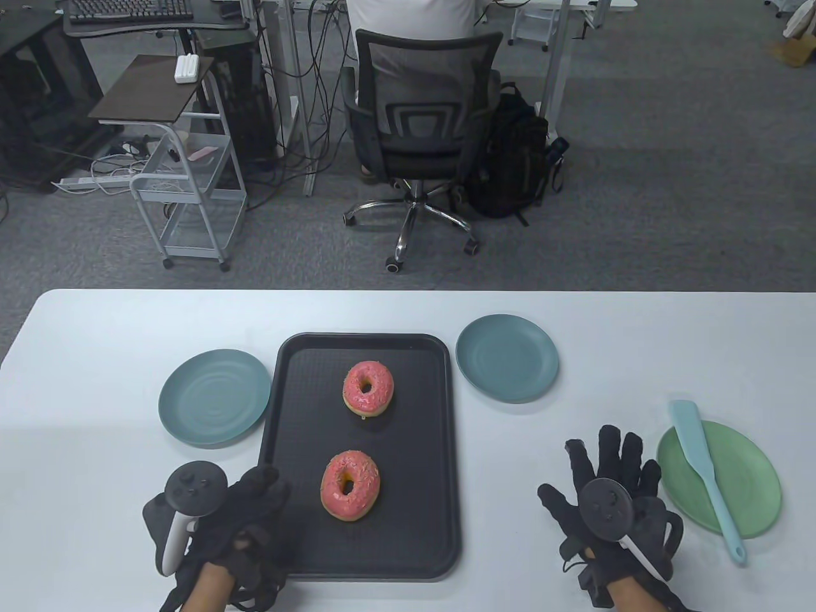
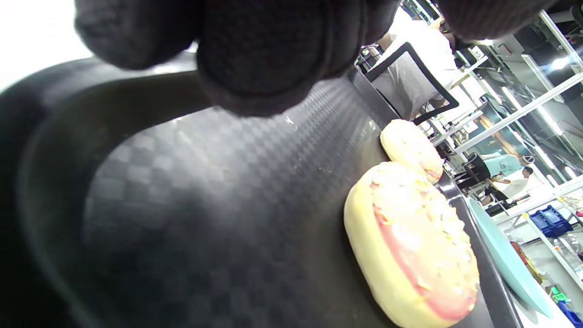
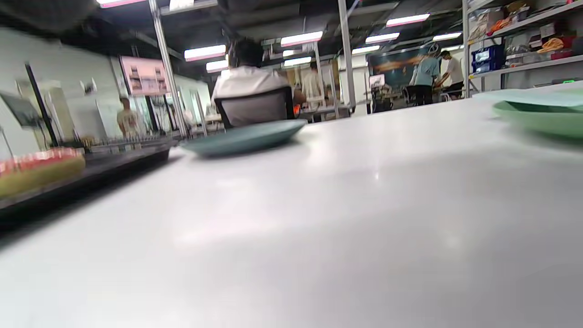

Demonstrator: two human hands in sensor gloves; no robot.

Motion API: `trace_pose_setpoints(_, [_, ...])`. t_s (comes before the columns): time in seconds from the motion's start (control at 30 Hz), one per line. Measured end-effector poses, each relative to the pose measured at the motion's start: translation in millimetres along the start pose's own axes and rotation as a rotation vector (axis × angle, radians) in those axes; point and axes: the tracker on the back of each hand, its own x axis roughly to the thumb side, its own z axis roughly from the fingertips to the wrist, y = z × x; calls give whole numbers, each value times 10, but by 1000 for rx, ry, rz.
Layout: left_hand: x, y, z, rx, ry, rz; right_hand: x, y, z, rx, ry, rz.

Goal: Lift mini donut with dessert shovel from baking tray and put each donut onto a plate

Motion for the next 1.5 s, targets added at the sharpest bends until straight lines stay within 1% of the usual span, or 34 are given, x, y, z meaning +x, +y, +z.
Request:
trace_pose_setpoints(0.03, [-6,-7,-5,-2,3,-3,7,14,-3,16,-2,19])
trace_pose_setpoints(0.2, [-40,-17,-19,12,25,-32,31,34,7,25,-22,5])
trace_pose_setpoints(0.3, [-34,39,7,62,31,-54,28,27,11,35,-32,-7])
trace_pose_setpoints(0.37, [-21,134,15,103,45,-73,15,15,11,38,-34,-31])
trace_pose_setpoints(0.47, [-25,335,-56,169,108,-134,-7,-9,2,47,-34,-72])
trace_pose_setpoints(0.57, [-57,568,-229,226,191,-209,-23,-21,-14,58,-31,-97])
trace_pose_setpoints(0.6, [-76,608,-282,240,209,-206,-27,-23,-16,61,-30,-102])
trace_pose_setpoints(0.67, [-168,698,-505,281,294,-226,-33,-23,-25,68,-29,-109])
trace_pose_setpoints(0.73, [-270,738,-701,306,382,-268,-37,-23,-37,76,-24,-116])
trace_pose_setpoints(0.83, [-400,811,-929,358,496,-348,-30,-22,-66,88,-14,-131])
trace_pose_setpoints(0.9, [-491,859,-1085,358,581,-360,-28,-25,-82,90,-9,-137])
trace_pose_setpoints(1.0, [-571,879,-1251,341,649,-335,-46,-18,-98,97,-1,-149])
trace_pose_setpoints(1.13, [-608,863,-1413,331,711,-383,-77,5,-120,115,15,-160])
trace_pose_setpoints(1.2, [-614,872,-1461,354,724,-415,-88,16,-126,121,20,-158])
trace_pose_setpoints(1.27, [-620,895,-1485,390,719,-377,-94,24,-131,125,24,-160])
trace_pose_setpoints(1.37, [-619,949,-1432,387,718,-331,-90,32,-134,131,26,-156])
trace_pose_setpoints(1.4, [-636,967,-1428,390,713,-297,-89,31,-133,132,26,-156])
trace_pose_setpoints(1.5, [-712,1053,-1368,428,688,-115,-86,28,-132,132,27,-156])
